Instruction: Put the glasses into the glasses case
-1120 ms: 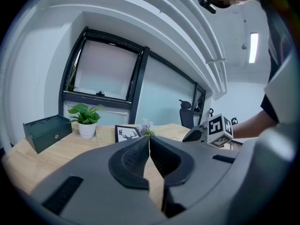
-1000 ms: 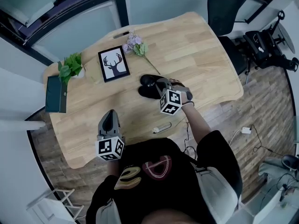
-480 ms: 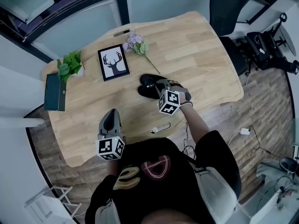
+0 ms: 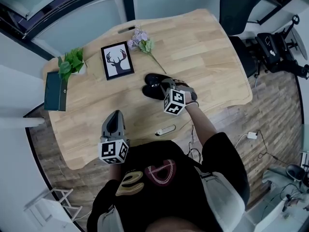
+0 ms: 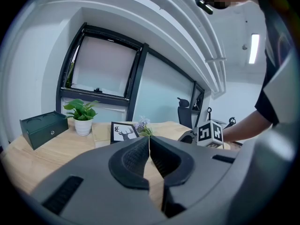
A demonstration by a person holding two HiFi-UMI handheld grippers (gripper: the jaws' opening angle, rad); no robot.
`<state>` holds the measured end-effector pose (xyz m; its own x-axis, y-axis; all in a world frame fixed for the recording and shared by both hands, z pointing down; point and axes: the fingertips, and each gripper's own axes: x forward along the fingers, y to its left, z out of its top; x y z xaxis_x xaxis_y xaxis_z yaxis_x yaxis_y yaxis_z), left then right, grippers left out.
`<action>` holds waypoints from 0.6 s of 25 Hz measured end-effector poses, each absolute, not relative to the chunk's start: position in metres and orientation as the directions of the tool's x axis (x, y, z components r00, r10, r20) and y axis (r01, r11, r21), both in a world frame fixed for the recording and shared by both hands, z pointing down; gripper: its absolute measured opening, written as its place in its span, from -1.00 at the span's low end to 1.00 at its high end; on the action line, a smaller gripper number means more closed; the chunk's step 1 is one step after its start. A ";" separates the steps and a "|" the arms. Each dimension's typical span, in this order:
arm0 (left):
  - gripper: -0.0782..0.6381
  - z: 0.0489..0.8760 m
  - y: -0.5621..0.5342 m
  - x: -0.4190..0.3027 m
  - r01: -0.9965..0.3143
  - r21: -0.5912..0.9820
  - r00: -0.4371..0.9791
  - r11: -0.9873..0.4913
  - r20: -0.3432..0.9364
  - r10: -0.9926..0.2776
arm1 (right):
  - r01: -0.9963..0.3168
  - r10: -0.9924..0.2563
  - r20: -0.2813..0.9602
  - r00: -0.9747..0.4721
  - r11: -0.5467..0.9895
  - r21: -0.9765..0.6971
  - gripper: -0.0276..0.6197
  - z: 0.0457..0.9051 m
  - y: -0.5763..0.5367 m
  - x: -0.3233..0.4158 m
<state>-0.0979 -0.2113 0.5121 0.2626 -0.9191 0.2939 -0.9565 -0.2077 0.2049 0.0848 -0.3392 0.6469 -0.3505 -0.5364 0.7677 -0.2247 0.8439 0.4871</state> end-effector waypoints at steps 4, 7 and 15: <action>-0.73 0.514 -0.213 -0.099 -0.957 0.204 0.262 -0.206 0.305 -0.916 | -0.219 -0.527 0.775 -0.350 0.850 0.479 -0.88 0.651 -0.344 0.084; -0.73 0.517 -0.213 -0.098 -0.956 0.204 0.267 -0.209 0.316 -0.910 | -0.216 -0.529 0.772 -0.352 0.849 0.483 -0.88 0.654 -0.345 0.083; -0.73 0.521 -0.218 -0.094 -0.957 0.199 0.267 -0.210 0.330 -0.905 | -0.215 -0.528 0.769 -0.360 0.849 0.482 -0.88 0.659 -0.355 0.079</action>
<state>-0.0944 -0.2179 0.5209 0.2669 -0.9055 0.3300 -0.9573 -0.2095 0.1993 0.0793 -0.3547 0.6593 -0.3600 -0.5278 0.7693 -0.2147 0.8493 0.4823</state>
